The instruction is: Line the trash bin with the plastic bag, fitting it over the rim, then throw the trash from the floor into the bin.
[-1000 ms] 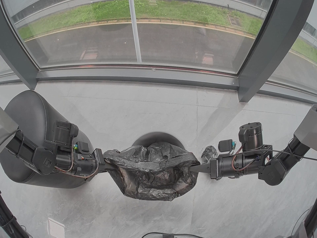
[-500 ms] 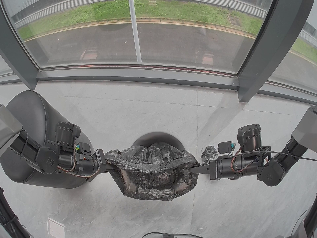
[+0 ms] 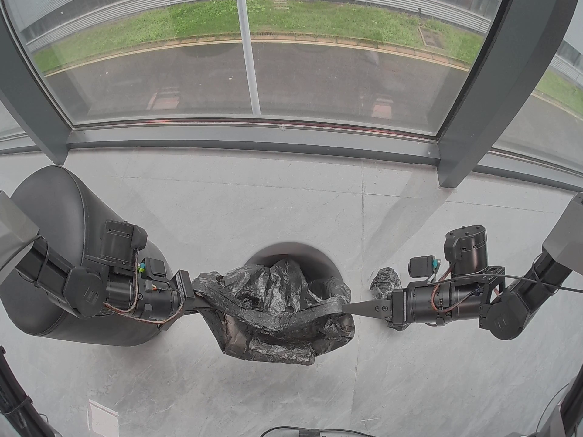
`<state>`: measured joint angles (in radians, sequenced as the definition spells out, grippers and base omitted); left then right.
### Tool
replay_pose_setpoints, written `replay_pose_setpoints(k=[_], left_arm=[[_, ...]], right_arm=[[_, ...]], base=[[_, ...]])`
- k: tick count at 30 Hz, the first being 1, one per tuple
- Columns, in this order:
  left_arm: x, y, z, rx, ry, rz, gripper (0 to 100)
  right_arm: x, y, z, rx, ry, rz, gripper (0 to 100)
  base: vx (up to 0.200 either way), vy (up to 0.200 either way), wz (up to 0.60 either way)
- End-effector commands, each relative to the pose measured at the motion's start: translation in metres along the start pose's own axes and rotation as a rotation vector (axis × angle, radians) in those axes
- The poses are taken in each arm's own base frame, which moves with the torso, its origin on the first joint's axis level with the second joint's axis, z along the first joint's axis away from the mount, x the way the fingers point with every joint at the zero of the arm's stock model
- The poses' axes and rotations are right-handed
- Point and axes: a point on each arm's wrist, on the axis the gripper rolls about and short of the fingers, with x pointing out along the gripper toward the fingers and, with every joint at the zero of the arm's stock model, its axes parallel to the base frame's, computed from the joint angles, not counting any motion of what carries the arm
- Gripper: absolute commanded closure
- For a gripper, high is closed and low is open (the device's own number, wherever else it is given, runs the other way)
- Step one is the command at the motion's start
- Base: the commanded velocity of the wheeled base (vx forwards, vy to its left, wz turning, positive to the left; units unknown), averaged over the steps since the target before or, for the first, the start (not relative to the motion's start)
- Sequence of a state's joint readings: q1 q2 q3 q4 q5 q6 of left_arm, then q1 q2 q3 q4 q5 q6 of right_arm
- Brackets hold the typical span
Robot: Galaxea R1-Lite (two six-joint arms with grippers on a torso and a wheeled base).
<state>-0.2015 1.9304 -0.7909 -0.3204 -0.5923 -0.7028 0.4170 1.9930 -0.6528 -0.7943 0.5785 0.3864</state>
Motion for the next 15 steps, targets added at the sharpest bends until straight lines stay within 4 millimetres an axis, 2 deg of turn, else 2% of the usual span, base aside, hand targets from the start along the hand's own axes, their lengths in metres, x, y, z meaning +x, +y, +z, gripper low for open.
replay_pose_setpoints(k=[1, 4, 6, 8, 12, 15], left_arm=[[-0.008, -0.009, -0.001, 0.023, -0.020, -0.020, 100], [-0.011, -0.012, -0.002, 0.031, -0.027, -0.026, 100], [-0.015, -0.017, -0.004, 0.043, -0.029, -0.037, 100], [-0.014, -0.018, -0.005, 0.045, -0.025, -0.038, 100], [-0.014, -0.018, -0.005, 0.045, -0.025, -0.038, 100], [-0.014, -0.020, -0.004, 0.050, -0.030, -0.043, 100]], right_arm=[[-0.020, 0.010, 0.012, -0.028, -0.064, 0.004, 0], [-0.029, 0.018, 0.017, -0.049, -0.094, 0.015, 0], [-0.040, 0.033, 0.019, -0.112, -0.116, 0.034, 0], [-0.040, 0.042, 0.016, -0.157, -0.113, 0.039, 0], [-0.027, 0.058, 0.007, -0.219, -0.107, -0.028, 0], [-0.002, 0.076, -0.005, -0.321, -0.095, -0.150, 0]], base=[[0.000, 0.000, 0.00], [0.000, 0.000, 0.00], [0.000, 0.000, 0.00], [0.000, 0.000, 0.00], [0.000, 0.000, 0.00], [0.000, 0.000, 0.00]])
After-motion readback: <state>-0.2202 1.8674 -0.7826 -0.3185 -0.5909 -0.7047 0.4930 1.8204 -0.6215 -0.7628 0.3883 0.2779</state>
